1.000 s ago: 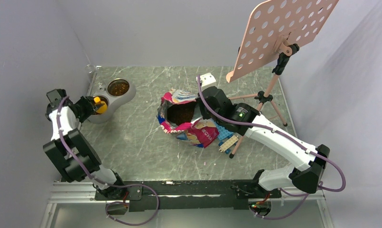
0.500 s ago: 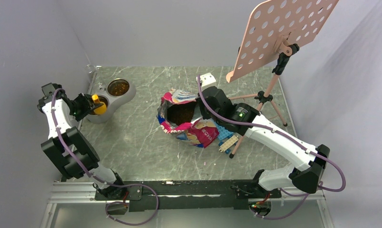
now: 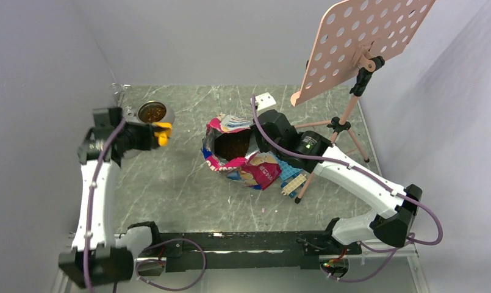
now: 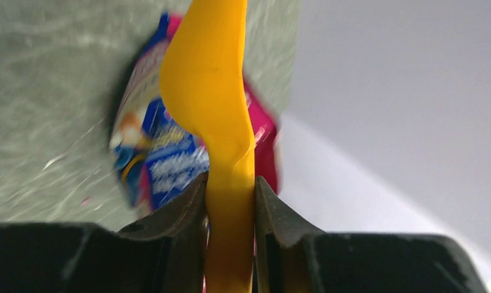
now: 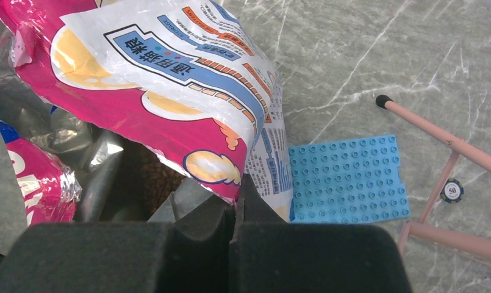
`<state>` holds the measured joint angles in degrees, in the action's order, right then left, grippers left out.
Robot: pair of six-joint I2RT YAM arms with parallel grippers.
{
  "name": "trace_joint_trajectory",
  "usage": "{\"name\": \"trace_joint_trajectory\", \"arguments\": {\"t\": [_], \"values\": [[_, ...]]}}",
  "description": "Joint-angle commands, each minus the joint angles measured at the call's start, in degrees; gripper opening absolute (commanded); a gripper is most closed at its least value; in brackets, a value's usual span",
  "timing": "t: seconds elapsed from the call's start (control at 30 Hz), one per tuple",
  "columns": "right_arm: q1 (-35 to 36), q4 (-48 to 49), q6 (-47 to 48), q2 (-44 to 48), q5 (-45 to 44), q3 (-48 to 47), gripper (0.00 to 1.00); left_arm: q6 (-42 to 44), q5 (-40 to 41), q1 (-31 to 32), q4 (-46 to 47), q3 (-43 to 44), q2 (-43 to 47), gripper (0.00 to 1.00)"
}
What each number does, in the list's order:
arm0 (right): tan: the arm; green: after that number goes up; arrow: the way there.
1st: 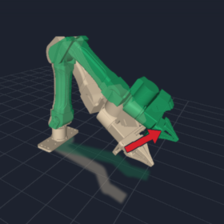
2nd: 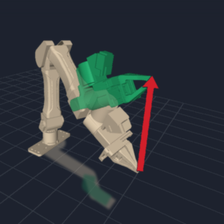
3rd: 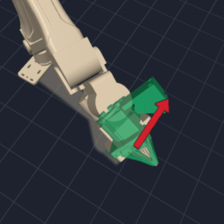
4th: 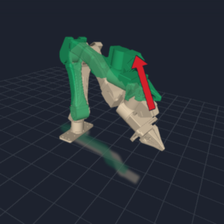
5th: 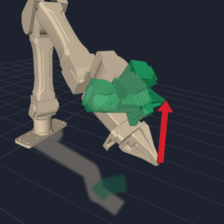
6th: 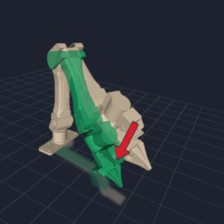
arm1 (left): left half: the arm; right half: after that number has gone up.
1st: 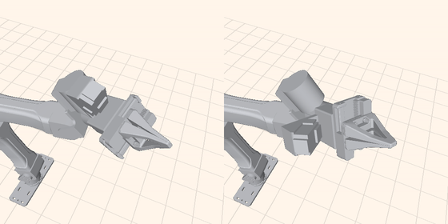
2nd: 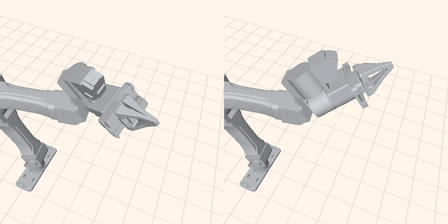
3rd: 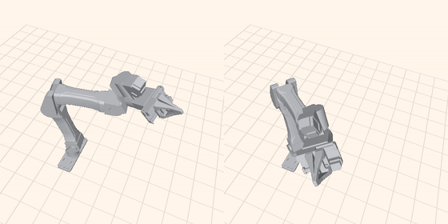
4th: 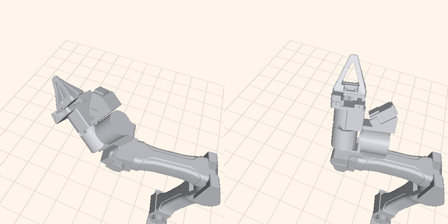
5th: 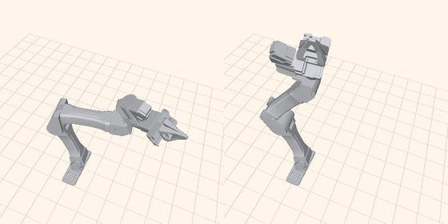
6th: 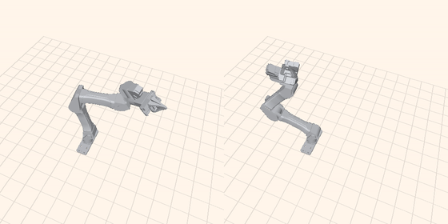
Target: Serve the pet food
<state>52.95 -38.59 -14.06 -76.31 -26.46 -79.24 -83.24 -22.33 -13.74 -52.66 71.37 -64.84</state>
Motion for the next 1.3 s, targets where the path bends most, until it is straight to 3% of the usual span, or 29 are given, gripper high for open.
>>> {"name": "trace_joint_trajectory", "arguments": {"t": [0.0, 0.1, 0.23, 0.4, 0.53, 0.67, 0.83, 0.93, 1.07, 1.27], "values": [[0.1, 0.3, 0.7, 0.9, -1.4, -3.2, 0.0, 5.8, -0.8, 11.1, 5.7, -12.4, 12.3, 0.0], [0.1, 0.1, 0.4, 0.9, -1.3, -2.9, 0.0, 11.2, 3.1, 20.8, 8.5, -13.4, 20.2, 0.0], [0.1, 0.0, 0.3, 0.1, -1.1, -3.4, 0.0, 14.2, 12.6, 33.6, -1.8, -7.3, 25.0, 0.0], [0.1, -0.2, 1.1, -1.7, -1.2, -5.1, 0.0, 11.8, 5.7, 41.6, 2.4, -8.2, 27.7, 0.0], [0.1, -0.7, 1.6, -3.2, -1.3, -7.2, 0.0, 11.3, 0.8, 47.7, 6.5, -6.6, 25.1, 0.0], [0.5, -1.7, 1.8, -4.2, -0.8, -9.7, 0.0, 11.8, 8.3, 55.6, -3.7, 1.9, 18.4, 0.0], [4.2, 1.2, 6.2, -2.1, 0.1, -8.4, 0.0, -2.6, 4.8, 55.8, 11.7, -8.8, 17.6, 0.0], [8.5, 3.5, 9.6, -0.3, -0.3, -7.1, 0.0, -11.3, 8.1, 55.8, 16.8, -14.1, 17.7, 0.0], [12.7, 4.7, 11.5, 0.5, -2.1, -6.7, 0.0, -21.5, 12.6, 55.8, 12.4, -13.6, 16.0, 0.0], [14.5, 5.1, 11.5, -0.2, -4.4, -6.6, 0.0, -37.4, 8.3, 55.7, 4.3, -14.4, 11.4, 0.0]]}}
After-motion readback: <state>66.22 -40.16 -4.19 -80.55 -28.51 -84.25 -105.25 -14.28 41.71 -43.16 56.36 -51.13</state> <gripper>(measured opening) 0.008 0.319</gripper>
